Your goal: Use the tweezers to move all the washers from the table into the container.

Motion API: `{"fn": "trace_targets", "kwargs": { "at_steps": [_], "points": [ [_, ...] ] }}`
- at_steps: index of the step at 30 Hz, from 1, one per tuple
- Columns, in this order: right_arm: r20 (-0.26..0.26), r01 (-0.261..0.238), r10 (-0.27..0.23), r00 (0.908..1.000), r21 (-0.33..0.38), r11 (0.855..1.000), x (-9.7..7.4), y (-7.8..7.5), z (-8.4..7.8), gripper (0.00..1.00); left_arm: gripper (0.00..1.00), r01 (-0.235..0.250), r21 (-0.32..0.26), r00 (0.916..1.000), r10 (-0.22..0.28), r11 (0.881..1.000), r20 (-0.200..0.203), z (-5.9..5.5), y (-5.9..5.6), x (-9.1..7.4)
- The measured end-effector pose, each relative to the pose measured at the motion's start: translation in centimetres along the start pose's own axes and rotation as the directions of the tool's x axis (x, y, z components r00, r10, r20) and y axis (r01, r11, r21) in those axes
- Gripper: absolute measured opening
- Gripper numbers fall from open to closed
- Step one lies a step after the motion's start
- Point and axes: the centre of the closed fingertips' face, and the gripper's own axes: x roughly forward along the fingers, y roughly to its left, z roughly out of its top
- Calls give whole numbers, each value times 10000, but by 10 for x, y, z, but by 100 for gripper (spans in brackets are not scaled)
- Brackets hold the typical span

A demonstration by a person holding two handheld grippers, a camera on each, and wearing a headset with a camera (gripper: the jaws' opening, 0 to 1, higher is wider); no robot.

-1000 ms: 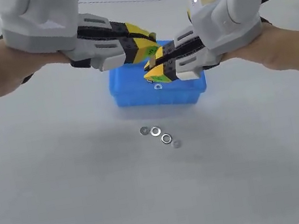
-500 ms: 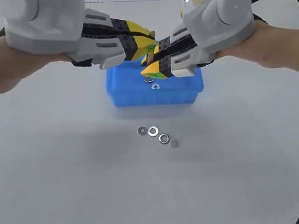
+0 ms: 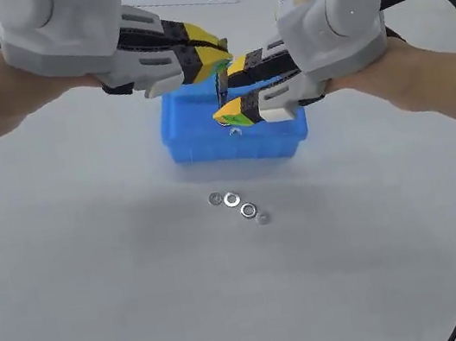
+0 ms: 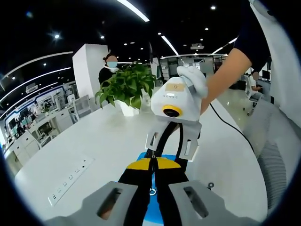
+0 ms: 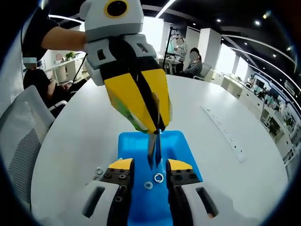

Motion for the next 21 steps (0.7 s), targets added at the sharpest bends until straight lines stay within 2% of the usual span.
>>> {"fn": "trace_targets", "kwargs": {
  "at_steps": [2, 4, 7, 10, 12, 15, 19, 21],
  "points": [
    [150, 118, -117, 9998, -18, 9999, -2, 0, 1, 32, 5, -29, 60, 10000, 29, 10000, -4, 2, 1, -1],
    [504, 200, -220, 9985, 391, 9990, -5, 0, 5, 34, 5, -23, 147, 10000, 24, 9999, -49, 4, 2, -3],
    [586, 369, -392, 9975, 383, 9986, -9, 0, 4, 45, 5, -42, 233, 10000, 44, 9997, -59, 5, 1, -5],
    [573, 704, -737, 9956, 572, 9959, -14, 2, 2, 56, 5, -41, 350, 10000, 41, 9994, 13, 12, -3, -9],
    [670, 915, -964, 9931, 724, 9932, -19, 6, 1, 62, 5, -25, 393, 10000, 23, 9992, 48, 14, -6, -12],
    [1167, 1069, -1164, 9863, 846, 9907, -29, 15, 7, 66, 5, -32, 498, 10000, 33, 9988, -12, 15, -7, -14],
    [1112, 1207, -1309, 9851, 938, 9882, -37, 27, 5, 76, 5, -136, 538, 9998, 128, 9985, 162, 26, -11, -20],
    [1417, 1132, -1314, 9811, 1301, 9850, -41, 34, 9, 81, 5, -162, 606, 9997, 152, 9980, 166, 27, -12, -21]
  ]
}}
